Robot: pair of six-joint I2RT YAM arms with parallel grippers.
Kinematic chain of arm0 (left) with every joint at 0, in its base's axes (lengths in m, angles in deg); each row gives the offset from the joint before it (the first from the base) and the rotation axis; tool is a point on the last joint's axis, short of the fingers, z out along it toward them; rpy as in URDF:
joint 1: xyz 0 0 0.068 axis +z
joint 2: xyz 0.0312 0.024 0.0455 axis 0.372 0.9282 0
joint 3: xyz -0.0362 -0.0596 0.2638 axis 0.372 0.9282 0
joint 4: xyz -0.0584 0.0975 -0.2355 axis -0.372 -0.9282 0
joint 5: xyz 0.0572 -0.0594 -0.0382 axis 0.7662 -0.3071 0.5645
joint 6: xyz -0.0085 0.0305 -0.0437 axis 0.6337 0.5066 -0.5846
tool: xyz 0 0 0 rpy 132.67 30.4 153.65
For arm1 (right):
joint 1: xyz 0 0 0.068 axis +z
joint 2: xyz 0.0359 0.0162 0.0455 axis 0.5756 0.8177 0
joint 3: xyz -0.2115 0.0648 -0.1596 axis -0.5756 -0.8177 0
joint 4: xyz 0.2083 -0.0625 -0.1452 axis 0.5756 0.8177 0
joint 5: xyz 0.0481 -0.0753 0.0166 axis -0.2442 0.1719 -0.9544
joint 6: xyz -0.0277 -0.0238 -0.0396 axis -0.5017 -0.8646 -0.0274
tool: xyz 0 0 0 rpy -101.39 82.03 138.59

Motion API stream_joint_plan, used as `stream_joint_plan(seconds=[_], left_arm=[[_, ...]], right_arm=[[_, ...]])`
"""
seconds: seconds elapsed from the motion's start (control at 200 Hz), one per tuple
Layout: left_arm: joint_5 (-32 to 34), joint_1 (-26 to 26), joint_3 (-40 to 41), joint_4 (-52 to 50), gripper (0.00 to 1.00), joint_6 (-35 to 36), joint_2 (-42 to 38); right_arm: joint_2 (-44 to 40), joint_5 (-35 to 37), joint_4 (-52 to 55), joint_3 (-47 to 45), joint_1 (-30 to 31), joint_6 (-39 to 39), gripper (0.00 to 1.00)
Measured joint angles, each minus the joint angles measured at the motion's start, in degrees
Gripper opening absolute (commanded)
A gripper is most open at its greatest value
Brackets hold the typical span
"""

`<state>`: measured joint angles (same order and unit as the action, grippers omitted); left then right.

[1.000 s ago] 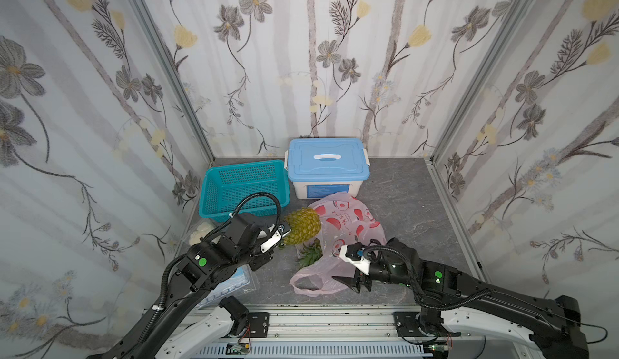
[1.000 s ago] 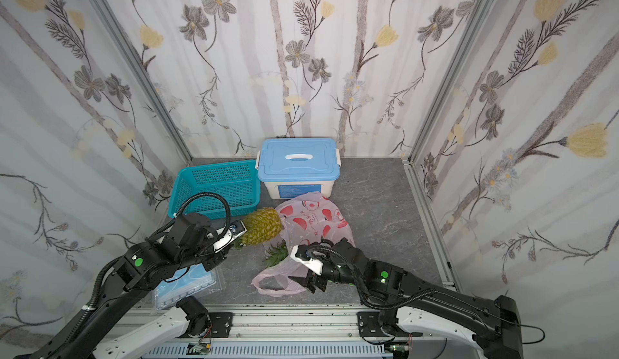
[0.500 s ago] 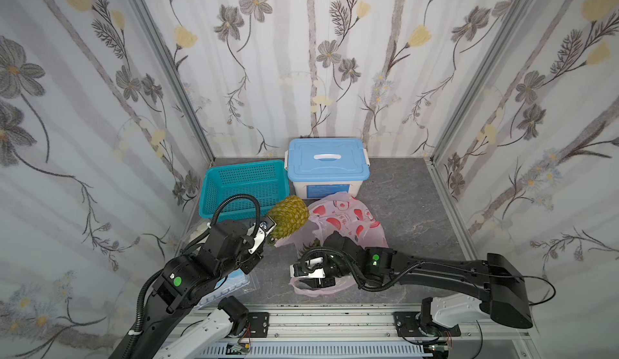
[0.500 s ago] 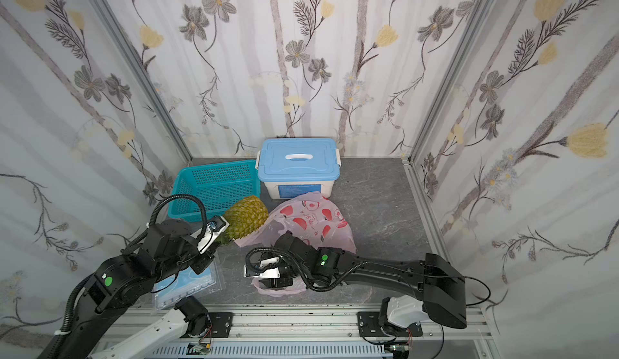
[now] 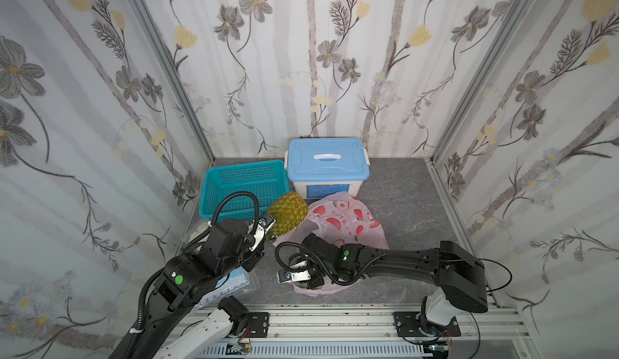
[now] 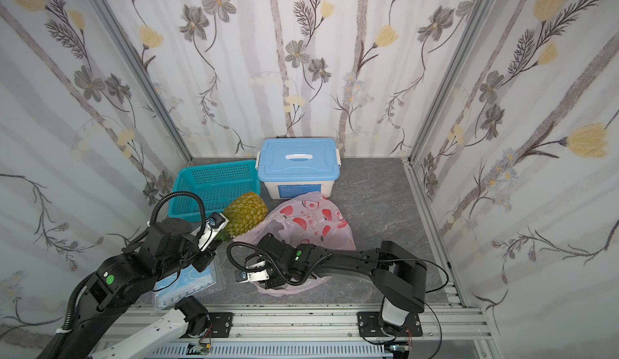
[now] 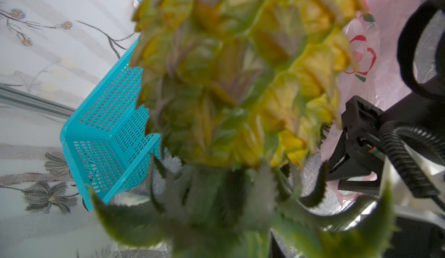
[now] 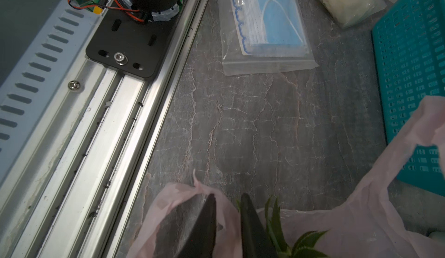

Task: Place the pineapple into a plastic bag & tie a knot
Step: Open the plastic bag at the center of the board.

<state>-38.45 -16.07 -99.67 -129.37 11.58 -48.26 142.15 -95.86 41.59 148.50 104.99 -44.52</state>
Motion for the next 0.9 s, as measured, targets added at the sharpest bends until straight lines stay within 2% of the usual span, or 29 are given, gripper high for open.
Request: stream_joint_plan(seconds=[0.035, 0.145, 0.27, 0.34, 0.45, 0.6, 0.759, 0.899], left_arm=[[0.02, 0.0, -0.24, -0.15, 0.0, -0.17, -0.02], [0.09, 0.02, -2.29, -1.53, 0.0, -0.5, -0.04], [-2.16, 0.02, -8.55, -6.58, 0.0, -0.37, 1.2], [-6.54, 0.09, -11.82, -10.03, 0.0, -0.33, 2.56], [-18.49, 0.09, -13.42, -15.65, 0.0, 0.87, 6.56], [-33.24, -0.04, -11.58, -20.81, 0.0, 3.1, 8.79], [-39.67, 0.0, -11.41, -22.49, 0.0, 6.34, 11.1], [-40.52, -0.98, -10.27, -20.83, 0.0, 7.65, 14.84]], right_arm=[[-0.07, 0.5, 0.37, 0.0, 0.0, -0.07, 0.0], [-2.62, 1.01, 0.9, -1.42, -0.07, -0.35, 0.0], [-14.38, 0.87, 0.22, -8.61, -0.15, 1.73, 0.0], [-22.69, 0.81, -0.59, -13.9, -0.15, 2.89, 0.0], [-32.28, 0.72, -3.28, -21.84, -0.15, 3.93, 0.0], [-37.38, 0.98, -4.92, -26.49, -0.76, 4.17, 0.0], [-41.66, 1.11, -7.52, -29.55, -2.25, 5.16, 0.0], [-45.05, 1.95, -7.37, -32.41, -3.56, 5.16, 0.0]])
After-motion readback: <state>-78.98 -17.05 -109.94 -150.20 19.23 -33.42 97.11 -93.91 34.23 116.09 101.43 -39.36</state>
